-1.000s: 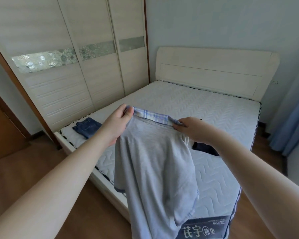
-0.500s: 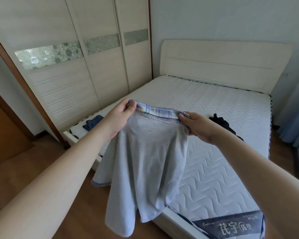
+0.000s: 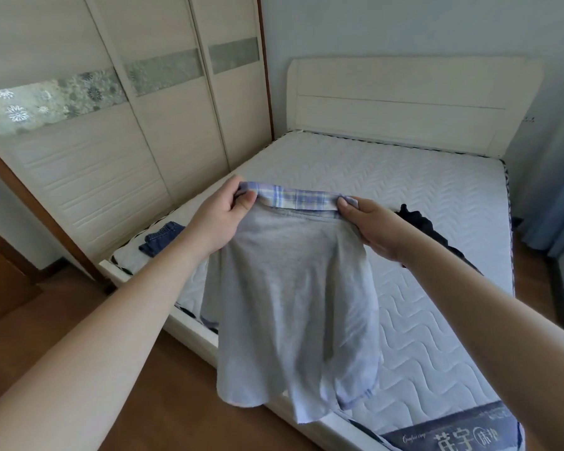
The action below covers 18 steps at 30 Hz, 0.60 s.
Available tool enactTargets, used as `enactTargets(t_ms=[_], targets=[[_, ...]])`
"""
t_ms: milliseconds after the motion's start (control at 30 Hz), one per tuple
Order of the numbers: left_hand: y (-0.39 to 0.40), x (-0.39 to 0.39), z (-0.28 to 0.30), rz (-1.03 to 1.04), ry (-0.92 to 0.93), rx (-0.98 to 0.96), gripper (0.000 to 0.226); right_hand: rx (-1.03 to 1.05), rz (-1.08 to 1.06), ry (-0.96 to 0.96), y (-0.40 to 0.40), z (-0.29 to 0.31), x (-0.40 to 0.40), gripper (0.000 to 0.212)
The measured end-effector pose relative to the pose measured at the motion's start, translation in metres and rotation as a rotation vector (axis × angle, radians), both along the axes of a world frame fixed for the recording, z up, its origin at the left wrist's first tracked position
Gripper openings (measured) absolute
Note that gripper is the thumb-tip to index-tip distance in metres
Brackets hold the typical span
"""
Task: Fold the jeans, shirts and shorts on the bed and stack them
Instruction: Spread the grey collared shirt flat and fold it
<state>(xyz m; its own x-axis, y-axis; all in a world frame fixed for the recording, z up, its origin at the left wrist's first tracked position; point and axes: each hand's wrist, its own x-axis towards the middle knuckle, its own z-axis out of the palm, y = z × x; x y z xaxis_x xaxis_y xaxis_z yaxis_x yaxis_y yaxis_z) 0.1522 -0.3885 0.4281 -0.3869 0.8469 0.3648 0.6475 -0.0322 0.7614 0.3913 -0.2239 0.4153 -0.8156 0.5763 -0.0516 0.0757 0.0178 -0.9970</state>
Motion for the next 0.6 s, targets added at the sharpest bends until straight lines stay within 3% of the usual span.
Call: enactTargets(t_ms=[400, 600], targets=[[0.13, -0.056, -0.019, -0.018, 0.004, -0.101, 0.034, 0.16, -0.156, -0.063, 0.103, -0.024, -0.055, 0.033], [0.194, -0.081, -0.02, -0.098, -0.022, -0.094, 0.04, 0.177, -0.271, -0.046, 0.141, -0.031, -0.068, 0.033]])
